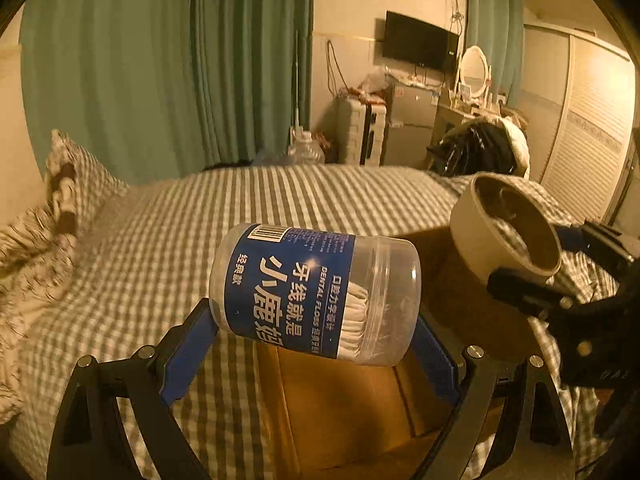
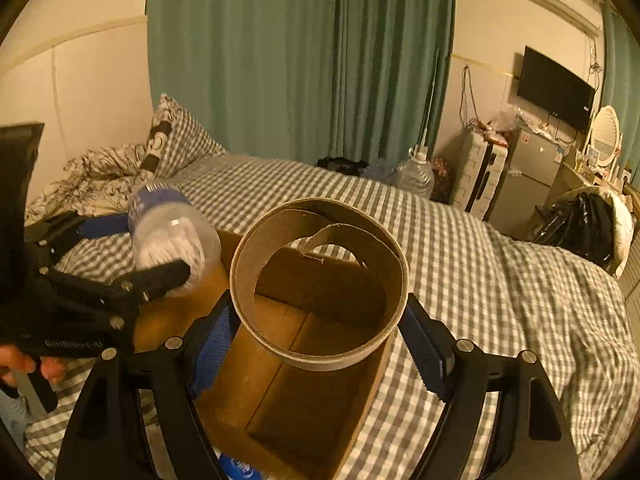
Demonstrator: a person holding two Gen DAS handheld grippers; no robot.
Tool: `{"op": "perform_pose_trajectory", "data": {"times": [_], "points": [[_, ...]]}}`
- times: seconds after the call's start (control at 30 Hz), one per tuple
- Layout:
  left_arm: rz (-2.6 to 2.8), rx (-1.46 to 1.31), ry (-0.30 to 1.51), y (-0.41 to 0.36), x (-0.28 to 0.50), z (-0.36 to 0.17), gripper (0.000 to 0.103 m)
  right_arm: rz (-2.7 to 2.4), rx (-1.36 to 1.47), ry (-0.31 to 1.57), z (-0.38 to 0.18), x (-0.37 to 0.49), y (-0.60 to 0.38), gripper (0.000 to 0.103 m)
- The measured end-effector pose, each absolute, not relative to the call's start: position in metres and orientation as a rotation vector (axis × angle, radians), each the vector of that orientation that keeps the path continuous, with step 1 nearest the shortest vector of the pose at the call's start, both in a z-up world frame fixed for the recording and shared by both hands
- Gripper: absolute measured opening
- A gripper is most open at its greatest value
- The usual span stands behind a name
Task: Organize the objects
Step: 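Carry the jar and tape ring into the cardboard box and open both grippers, then grasp the blue blister pack with the right gripper while the left grasps the white bear figurine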
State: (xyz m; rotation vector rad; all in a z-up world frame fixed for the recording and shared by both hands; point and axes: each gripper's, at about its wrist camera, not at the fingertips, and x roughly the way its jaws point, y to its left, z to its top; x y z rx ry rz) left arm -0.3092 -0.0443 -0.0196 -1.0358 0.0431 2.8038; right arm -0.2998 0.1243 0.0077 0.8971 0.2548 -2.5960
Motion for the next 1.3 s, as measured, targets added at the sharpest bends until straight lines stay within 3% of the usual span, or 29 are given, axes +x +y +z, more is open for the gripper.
{"op": "perform_pose_trajectory", "data": {"times": [0.07, 0.17, 0.27, 0.63, 0.9, 1.13, 1.3], "points": [[2.787, -1.044, 0.059, -0.045, -0.313, -0.027, 0.094, -2.602, 0.884, 0.237, 0.001, -0.302, 0.125, 0.082], [2.78, -1.02, 0.101, -0.042, -0.31, -0.027, 0.096, -2.632, 0.845, 0.185, 0.001, -0.302, 0.132, 0.096], [2.79, -0.988, 0.104, -0.043, -0.303, -0.022, 0.103, -2.64, 0.837, 0.159, 0.01, -0.299, 0.139, 0.096], [2.825, -0.91, 0.155, -0.041, -0.23, 0.041, 0.103, -2.664, 0.76, 0.221, 0.078, -0.225, 0.152, 0.096], [2.833, -0.977, 0.111, -0.063, -0.156, 0.053, 0.103, -2.639, 0.714, 0.285, 0.107, -0.151, 0.16, 0.096], [2.808, -1.084, 0.117, -0.071, -0.109, 0.01, 0.103, -2.588, 0.772, 0.326, 0.075, -0.112, 0.15, 0.096], [2.778, -1.243, 0.109, -0.077, -0.101, -0.044, 0.103, -2.508, 0.926, 0.31, 0.012, -0.106, 0.137, 0.096]]}}
